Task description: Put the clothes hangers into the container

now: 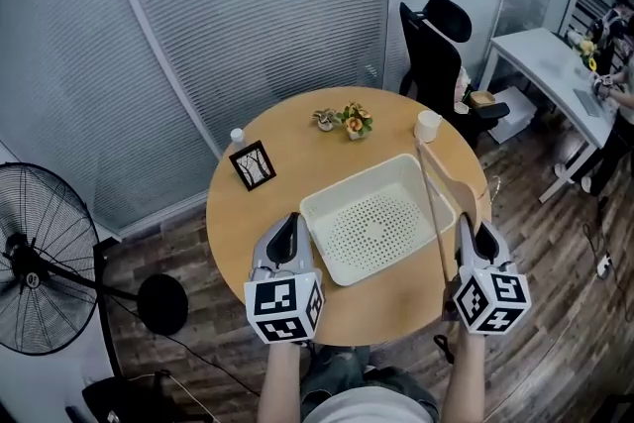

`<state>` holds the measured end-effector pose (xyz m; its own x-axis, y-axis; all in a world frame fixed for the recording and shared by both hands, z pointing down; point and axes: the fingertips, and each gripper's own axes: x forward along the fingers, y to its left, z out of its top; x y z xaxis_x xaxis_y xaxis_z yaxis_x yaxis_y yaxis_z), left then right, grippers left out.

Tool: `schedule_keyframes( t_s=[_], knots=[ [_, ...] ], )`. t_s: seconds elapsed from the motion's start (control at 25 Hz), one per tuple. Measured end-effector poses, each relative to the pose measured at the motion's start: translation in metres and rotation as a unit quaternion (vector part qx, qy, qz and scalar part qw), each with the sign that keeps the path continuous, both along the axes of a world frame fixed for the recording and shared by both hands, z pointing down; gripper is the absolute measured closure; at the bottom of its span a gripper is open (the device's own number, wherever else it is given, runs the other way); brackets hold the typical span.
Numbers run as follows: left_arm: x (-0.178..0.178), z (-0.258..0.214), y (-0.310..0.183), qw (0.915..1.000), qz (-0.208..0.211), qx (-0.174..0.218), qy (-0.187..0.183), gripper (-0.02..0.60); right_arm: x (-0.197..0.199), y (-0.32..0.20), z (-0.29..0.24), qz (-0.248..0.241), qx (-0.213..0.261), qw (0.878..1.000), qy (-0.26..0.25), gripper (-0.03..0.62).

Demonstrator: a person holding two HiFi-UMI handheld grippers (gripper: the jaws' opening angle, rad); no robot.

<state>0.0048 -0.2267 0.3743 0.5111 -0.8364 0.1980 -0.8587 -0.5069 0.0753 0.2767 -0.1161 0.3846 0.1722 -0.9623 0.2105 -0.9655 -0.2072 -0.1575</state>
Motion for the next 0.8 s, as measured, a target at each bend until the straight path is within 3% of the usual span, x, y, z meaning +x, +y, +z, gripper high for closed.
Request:
schedule_keyframes(
  t_s=[0.8],
  knots=[
    [-0.002,0.020,-0.075,0.9994,0.026,-0.018,-0.011,0.580,-0.008,-0.072,0.012,-0.009,-0.020,1.000,0.013,0.510]
  ],
)
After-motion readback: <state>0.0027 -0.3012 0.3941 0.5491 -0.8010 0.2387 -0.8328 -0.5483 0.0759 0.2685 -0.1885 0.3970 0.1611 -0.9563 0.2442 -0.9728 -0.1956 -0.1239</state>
